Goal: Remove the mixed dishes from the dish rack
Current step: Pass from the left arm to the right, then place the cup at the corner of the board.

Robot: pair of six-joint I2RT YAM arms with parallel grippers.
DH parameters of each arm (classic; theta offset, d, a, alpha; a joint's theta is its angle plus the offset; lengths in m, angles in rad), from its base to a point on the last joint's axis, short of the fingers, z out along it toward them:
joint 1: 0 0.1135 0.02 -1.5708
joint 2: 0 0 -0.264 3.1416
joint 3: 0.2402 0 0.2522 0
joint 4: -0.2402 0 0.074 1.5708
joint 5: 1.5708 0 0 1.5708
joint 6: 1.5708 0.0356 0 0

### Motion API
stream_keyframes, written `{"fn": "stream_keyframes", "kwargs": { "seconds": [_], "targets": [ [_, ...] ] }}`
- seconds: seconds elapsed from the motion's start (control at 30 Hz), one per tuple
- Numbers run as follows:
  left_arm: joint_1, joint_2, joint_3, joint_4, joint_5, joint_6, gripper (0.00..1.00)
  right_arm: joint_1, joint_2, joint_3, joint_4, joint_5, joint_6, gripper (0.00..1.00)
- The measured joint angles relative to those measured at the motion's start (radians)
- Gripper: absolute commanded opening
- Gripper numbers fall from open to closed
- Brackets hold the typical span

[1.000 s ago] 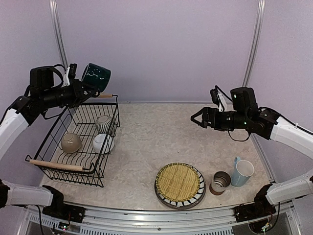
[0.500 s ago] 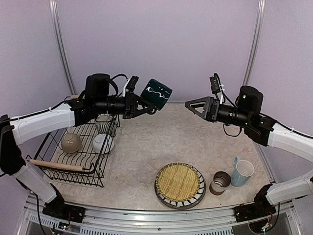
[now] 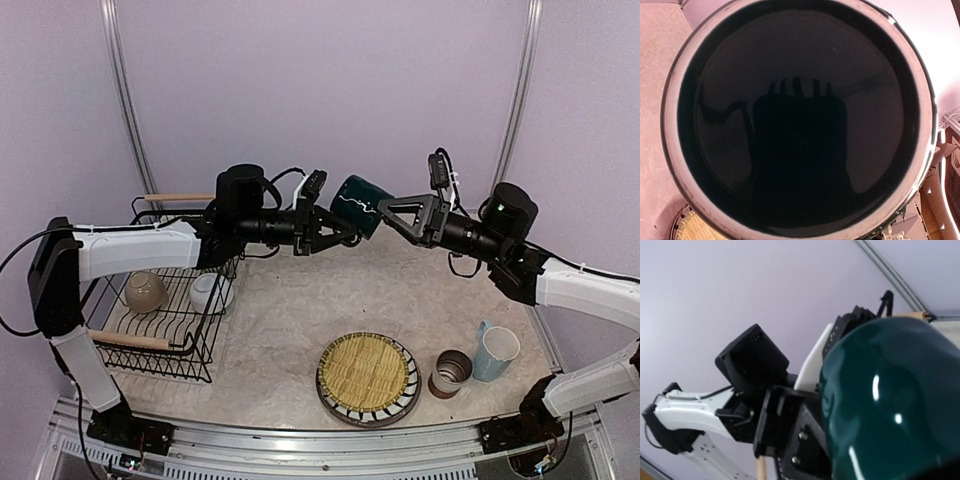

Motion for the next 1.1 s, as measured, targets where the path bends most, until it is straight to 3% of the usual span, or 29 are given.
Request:
{"fn": "stream_keyframes", "kwargs": {
  "seconds": [0.27,0.37,0.43,0.53,0.6,0.67,0.73,0.8,0.9,1.1],
  "targets": [
    [-0.051,0.048,0.044,0.020,0.017,0.017,0.00,0.000,0.041,-0.024,0.140,-0.025,0.103,0.44],
    [-0.064,0.058,0.058,0.021,0.021,0.030,0.00,0.000,0.048,-0.037,0.180,-0.031,0.134,0.30],
    [-0.071,0.062,0.063,0.021,0.024,0.033,0.00,0.000,0.050,-0.047,0.196,-0.032,0.149,0.16],
    [-0.076,0.067,0.068,0.019,0.029,0.047,0.06,0.000,0.050,-0.059,0.209,-0.032,0.171,0.01],
    [-0.076,0.073,0.070,0.021,0.042,0.042,0.16,0.005,0.048,-0.061,0.227,-0.024,0.166,0.00],
    [-0.077,0.073,0.075,0.022,0.042,0.051,0.31,0.006,0.045,-0.061,0.229,-0.017,0.153,0.00],
    [-0.078,0.073,0.076,0.016,0.040,0.068,0.57,0.007,0.037,-0.060,0.195,-0.008,0.138,0.00],
    [-0.078,0.073,0.075,0.012,0.033,0.085,0.73,0.007,0.027,-0.056,0.140,0.007,0.114,0.00],
    [-0.075,0.058,0.057,0.004,0.009,0.110,0.84,0.007,0.000,-0.053,0.026,0.040,0.068,0.00],
    [-0.049,-0.023,-0.014,-0.055,-0.063,0.179,0.91,0.007,-0.107,-0.006,-0.350,0.179,-0.089,0.00]
  ]
}}
